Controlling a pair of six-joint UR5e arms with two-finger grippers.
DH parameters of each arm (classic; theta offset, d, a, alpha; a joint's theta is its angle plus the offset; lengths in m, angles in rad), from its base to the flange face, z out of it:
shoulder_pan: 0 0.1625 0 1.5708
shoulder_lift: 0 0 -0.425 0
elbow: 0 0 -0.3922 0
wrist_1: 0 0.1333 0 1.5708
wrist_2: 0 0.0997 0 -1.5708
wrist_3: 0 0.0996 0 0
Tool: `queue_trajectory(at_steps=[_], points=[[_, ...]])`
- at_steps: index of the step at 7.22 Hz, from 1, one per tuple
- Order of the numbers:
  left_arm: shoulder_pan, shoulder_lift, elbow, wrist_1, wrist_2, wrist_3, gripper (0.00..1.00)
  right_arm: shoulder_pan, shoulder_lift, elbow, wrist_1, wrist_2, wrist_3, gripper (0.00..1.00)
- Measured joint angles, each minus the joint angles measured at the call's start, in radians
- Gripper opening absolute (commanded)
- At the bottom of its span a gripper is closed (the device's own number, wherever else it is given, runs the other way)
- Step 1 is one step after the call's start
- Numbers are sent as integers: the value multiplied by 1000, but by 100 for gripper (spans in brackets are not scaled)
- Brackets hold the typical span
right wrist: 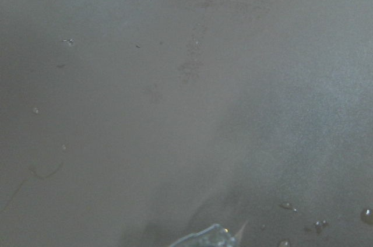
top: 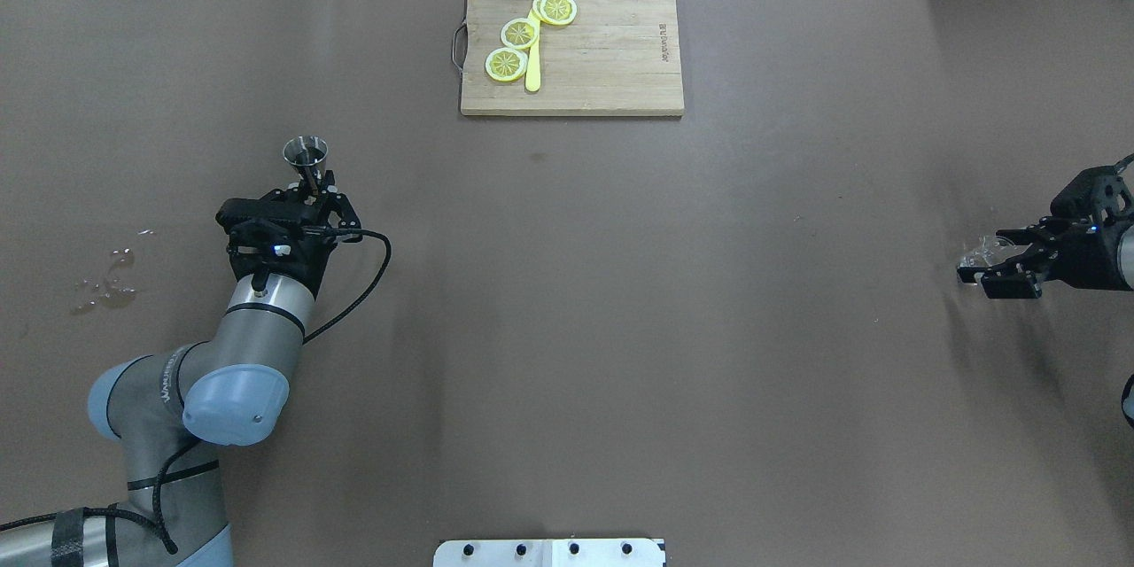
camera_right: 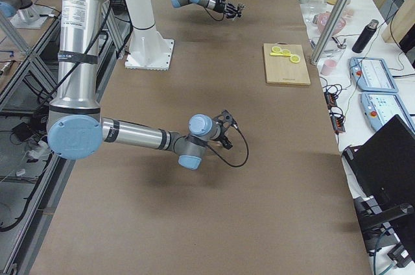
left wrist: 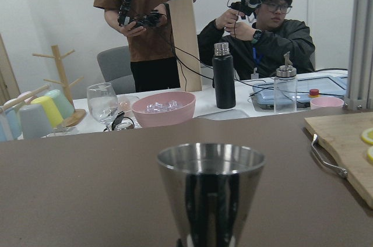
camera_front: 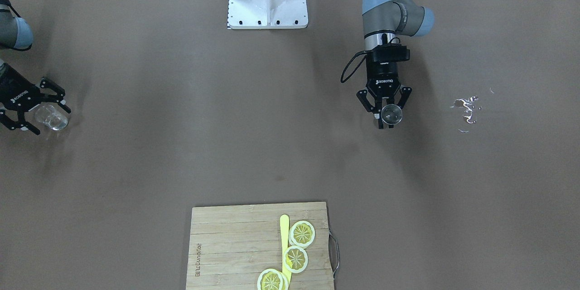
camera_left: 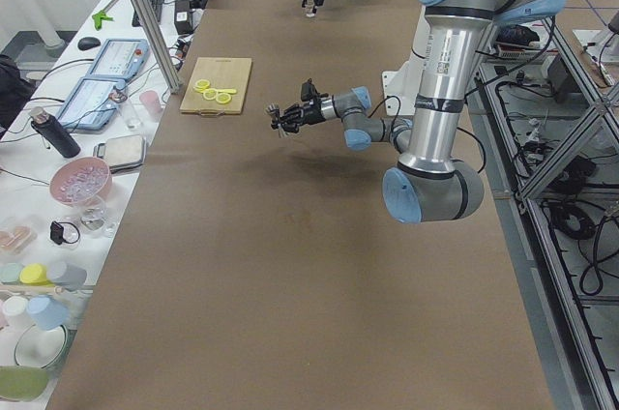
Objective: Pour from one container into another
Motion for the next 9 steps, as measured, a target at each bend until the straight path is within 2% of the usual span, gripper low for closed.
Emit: queue_trajectory(at_steps=[3,7,9], points=[[-6,-30,3,-226,-241,303,0,-21,-1,6,-11,-78,47,98],[-53,-109,29,-322,-525,661,0,-59,-20,42,-13,-146,105,97],[-104,-198,111,-375,-677,794,0,-93,-47,64,-15,-201,123,97]])
